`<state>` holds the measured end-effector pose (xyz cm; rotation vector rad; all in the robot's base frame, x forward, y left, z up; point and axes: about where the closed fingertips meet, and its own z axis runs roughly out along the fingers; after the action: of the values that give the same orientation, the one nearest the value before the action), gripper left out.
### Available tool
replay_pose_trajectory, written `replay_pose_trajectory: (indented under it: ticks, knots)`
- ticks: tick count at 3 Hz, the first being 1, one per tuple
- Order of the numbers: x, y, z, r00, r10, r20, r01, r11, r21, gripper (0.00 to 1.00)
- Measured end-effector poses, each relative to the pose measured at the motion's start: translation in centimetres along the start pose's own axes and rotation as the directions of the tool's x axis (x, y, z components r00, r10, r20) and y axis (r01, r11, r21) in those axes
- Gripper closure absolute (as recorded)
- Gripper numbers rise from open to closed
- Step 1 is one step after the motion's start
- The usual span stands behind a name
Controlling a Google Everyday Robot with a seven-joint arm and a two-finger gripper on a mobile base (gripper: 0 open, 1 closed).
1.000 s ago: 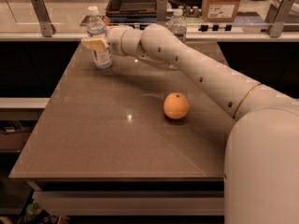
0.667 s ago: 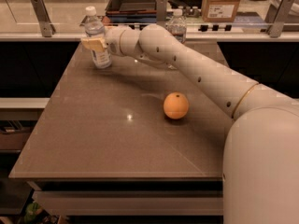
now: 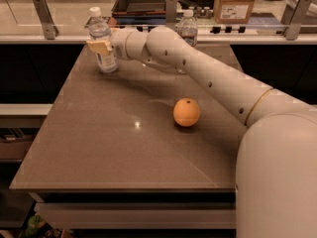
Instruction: Pick blue plastic bottle
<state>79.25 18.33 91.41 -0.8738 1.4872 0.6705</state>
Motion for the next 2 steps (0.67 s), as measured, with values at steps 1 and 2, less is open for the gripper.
replay_pose_trajectory:
  ticks: [1, 2]
  knots:
    - [-0.3, 0.1, 0.0, 1.0, -0.003, 0.004, 0.003, 1.0, -0.003, 1.0]
    - [-2.4, -0.1, -0.8, 0.999, -0.038, 0.032, 0.038, 0.9993, 0.009, 1.0]
